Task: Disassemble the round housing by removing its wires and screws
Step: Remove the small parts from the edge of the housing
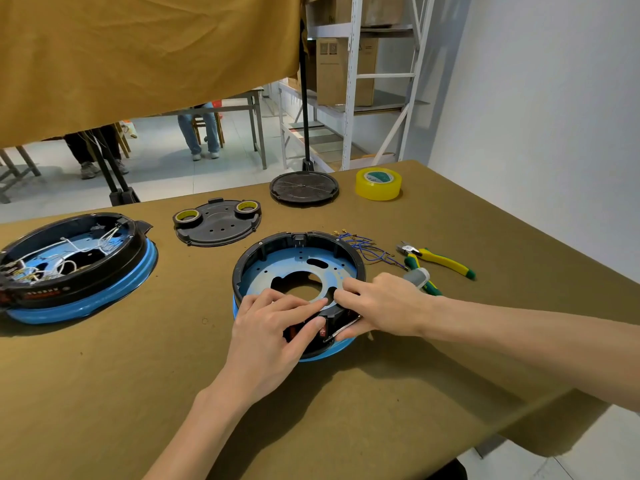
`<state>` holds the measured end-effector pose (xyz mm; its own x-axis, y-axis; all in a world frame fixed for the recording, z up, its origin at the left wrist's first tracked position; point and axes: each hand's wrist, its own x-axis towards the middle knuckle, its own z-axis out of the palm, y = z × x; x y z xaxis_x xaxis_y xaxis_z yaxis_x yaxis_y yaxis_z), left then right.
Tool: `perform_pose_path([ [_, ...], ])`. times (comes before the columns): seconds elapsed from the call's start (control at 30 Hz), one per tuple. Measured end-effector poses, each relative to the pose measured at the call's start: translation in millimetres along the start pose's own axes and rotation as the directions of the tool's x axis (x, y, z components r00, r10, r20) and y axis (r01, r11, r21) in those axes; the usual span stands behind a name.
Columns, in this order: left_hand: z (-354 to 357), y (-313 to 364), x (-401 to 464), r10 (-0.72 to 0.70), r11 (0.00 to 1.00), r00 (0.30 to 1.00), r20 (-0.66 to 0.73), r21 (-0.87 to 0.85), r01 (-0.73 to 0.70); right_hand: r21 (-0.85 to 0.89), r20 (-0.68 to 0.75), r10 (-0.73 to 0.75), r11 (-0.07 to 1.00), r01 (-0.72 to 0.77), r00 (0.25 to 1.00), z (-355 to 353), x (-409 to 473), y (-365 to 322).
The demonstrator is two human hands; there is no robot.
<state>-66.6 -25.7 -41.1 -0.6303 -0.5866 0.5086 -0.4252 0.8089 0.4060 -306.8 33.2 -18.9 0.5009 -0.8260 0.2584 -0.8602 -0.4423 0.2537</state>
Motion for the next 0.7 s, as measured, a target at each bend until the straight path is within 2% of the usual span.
perform_pose_path([
  [0.3, 0, -1, -1, 0.009, 1.0, 1.0, -0.003, -0.005, -0.01, 0.125, -0.093, 0.074, 0.99, -0.062, 0.993, 10, -6, -8],
  [0.47, 1, -2, 0, 0.011, 1.0, 1.0, -0.012, -0.005, -0.011, 0.182, -0.058, 0.139, 0.975, -0.126, 0.989, 13, -9, -15],
  [0.6, 1, -3, 0, 0.02, 1.0, 1.0, -0.011, 0.01, -0.02, 0.311, -0.007, 0.25, 0.921, -0.235, 0.968, 11, -14, -19],
  [0.7, 1, -2, 0, 0.019, 1.0, 1.0, -0.025, 0.014, -0.019, 0.373, -0.054, 0.338, 0.88, -0.295, 0.94, 9, -29, -27],
])
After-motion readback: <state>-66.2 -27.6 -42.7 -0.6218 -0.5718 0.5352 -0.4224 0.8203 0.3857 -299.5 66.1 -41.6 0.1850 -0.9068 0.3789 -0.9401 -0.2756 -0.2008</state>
